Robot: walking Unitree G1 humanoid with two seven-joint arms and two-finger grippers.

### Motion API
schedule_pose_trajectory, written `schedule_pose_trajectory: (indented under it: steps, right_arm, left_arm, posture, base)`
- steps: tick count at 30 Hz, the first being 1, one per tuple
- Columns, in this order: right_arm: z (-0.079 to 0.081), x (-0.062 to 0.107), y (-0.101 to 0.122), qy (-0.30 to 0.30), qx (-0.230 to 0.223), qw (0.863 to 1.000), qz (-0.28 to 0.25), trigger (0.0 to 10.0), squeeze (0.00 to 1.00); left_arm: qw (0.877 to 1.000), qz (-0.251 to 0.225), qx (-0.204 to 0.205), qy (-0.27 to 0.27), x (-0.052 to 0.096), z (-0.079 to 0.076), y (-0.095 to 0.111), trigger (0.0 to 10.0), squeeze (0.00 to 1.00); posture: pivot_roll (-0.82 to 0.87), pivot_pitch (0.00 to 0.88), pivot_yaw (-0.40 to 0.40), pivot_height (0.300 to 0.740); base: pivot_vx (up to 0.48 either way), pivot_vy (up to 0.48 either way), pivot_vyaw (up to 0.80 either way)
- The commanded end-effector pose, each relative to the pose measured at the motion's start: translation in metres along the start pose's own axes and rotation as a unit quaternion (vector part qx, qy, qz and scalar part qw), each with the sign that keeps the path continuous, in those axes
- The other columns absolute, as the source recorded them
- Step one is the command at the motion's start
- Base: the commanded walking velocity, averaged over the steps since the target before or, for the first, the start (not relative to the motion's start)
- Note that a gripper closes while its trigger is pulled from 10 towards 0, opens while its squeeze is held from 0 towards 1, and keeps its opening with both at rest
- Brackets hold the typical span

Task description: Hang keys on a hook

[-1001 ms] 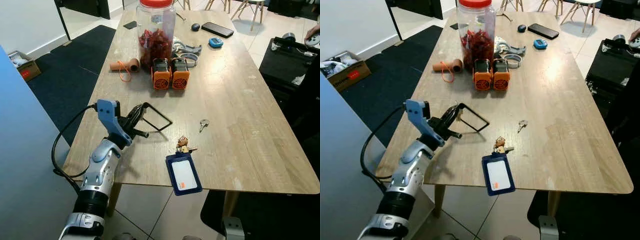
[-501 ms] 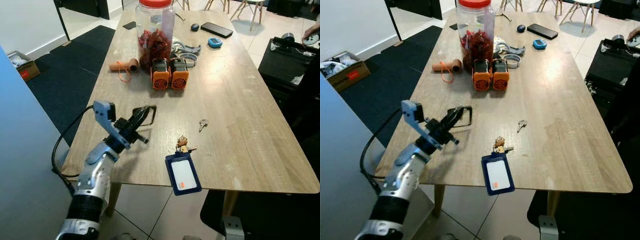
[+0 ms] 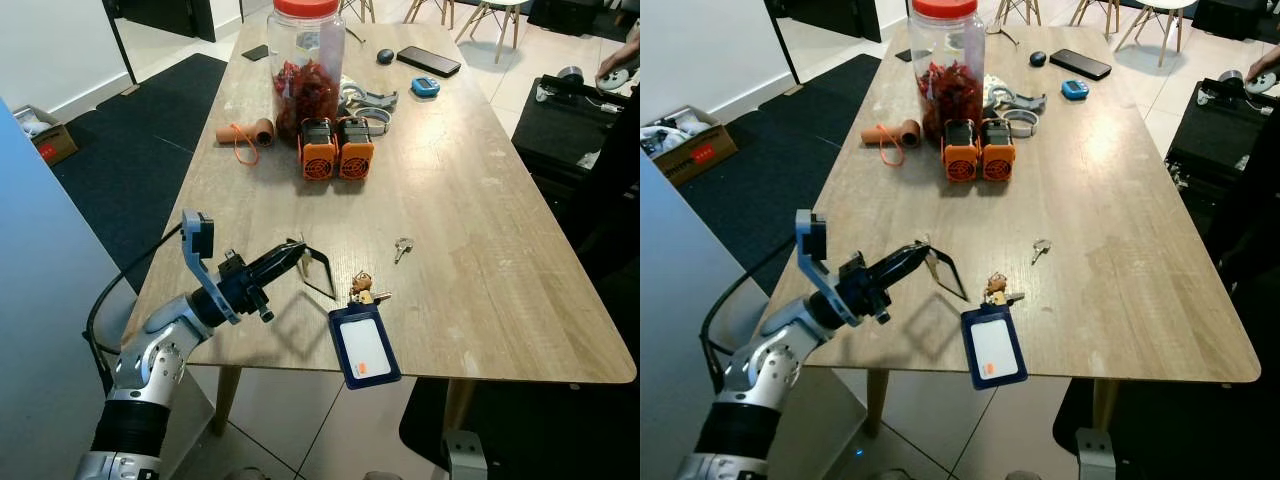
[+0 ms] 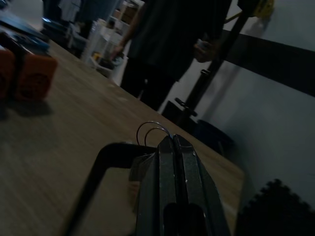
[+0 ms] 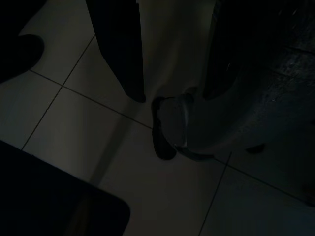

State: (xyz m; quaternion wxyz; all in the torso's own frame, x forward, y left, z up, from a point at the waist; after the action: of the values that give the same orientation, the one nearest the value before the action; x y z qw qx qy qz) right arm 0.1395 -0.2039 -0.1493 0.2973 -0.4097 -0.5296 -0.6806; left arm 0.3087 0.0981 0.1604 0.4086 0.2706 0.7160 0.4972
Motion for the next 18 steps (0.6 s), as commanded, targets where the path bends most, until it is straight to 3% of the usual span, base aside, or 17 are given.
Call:
schedule_pose_trajectory:
  steps: [1,4,7,8,12,18]
  right_arm:
    - [0.005,0.0,-0.005,0.006,-0.009,1.0,0.003,10.0,0.0]
    - [0.005,0.001,-0.006,0.006,-0.009,1.0,0.003,10.0,0.0]
    - [0.003,0.001,-0.007,0.005,-0.008,1.0,0.005,10.0,0.0]
    - [0.003,0.001,-0.007,0.005,-0.008,1.0,0.005,10.0,0.0]
    - [0.001,0.001,-0.006,0.004,-0.006,1.0,0.006,10.0,0.0]
    - [0.001,0.001,-0.005,0.004,-0.004,1.0,0.006,10.0,0.0]
  left_arm:
    - [1.0,0.002,-0.001,0.02,0.013,0.006,0.001,0.0,0.0]
    - [1.0,0.009,0.021,-0.001,0.02,0.001,0.002,0.0,0.0]
    - [0.992,0.065,0.079,-0.068,0.05,-0.014,-0.002,0.0,0.0]
    - [0.992,0.065,0.079,-0.068,0.05,-0.014,-0.002,0.0,0.0]
    - [0.981,0.132,0.11,-0.093,0.079,-0.017,-0.008,0.0,0.0]
    - [0.975,0.199,0.071,-0.073,0.105,-0.004,-0.015,0.0,0.0]
  posture:
    - [0.04,0.063,0.022,0.74]
    - [0.05,0.062,0.019,0.74]
    - [0.05,0.061,0.014,0.74]
    - [0.05,0.061,0.014,0.74]
    - [0.05,0.057,0.008,0.74]
    - [0.05,0.056,0.004,0.74]
  base:
    - [0.0,0.0,0.0]
    - [0.0,0.0,0.0]
    - [0.0,0.0,0.0]
    - [0.0,0.0,0.0]
    - [0.0,0.0,0.0]
    - [0.0,0.0,0.0]
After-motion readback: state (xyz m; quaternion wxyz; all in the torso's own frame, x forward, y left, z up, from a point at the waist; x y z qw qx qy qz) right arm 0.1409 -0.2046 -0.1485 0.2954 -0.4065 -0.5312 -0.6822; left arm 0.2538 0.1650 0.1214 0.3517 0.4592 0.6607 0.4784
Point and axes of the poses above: a point about 5 cm out from each wrist's last joint towards the gripper, its own x axis pointing back from the gripper into the wrist, its own y axis along the axis of the wrist's last joint, z = x × y, the point moved 5 cm from there along -x, pointing out of the wrist towards the gripper, and after that the axes turned 8 degrees about -x, right-handed, at the moved point
